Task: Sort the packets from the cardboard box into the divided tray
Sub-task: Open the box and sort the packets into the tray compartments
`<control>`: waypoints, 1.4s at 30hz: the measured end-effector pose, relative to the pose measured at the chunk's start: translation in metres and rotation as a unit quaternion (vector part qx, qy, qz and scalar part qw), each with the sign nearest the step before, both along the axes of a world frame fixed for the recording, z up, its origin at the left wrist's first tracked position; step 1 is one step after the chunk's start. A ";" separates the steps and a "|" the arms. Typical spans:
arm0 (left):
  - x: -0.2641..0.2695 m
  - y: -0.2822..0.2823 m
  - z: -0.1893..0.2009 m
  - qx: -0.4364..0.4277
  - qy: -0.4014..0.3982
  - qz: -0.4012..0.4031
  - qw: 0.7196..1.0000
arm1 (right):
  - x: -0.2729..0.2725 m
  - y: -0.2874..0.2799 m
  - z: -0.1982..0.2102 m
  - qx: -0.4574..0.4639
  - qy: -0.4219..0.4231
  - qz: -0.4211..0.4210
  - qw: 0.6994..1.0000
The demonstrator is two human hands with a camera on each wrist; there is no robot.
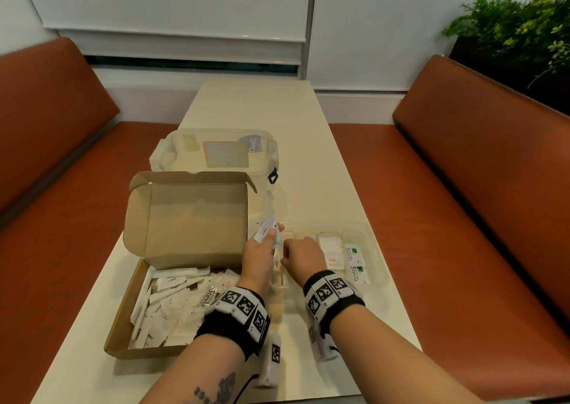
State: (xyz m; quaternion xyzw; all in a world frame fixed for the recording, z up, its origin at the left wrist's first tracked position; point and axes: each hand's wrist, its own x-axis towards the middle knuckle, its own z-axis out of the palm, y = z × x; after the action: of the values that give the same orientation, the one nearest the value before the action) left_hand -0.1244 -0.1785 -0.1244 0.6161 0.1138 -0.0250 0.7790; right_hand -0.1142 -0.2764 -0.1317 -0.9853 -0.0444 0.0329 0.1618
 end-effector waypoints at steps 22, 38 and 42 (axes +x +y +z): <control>0.005 0.000 -0.001 -0.045 0.033 -0.016 0.998 | 0.004 -0.010 0.013 0.236 -0.069 -0.091 0.965; -0.003 -0.007 0.014 -0.009 0.032 -0.113 0.993 | -0.005 -0.058 0.036 0.486 -0.038 -0.115 0.866; -0.005 -0.011 0.016 -0.011 0.025 -0.104 0.994 | -0.007 -0.070 0.039 0.434 -0.002 -0.088 0.897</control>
State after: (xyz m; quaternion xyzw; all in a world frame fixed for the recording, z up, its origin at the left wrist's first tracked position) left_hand -0.1289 -0.1892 -0.1086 0.6150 0.0677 -0.1227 0.7760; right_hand -0.1213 -0.3460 -0.0924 -0.8173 0.0327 -0.0065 0.5752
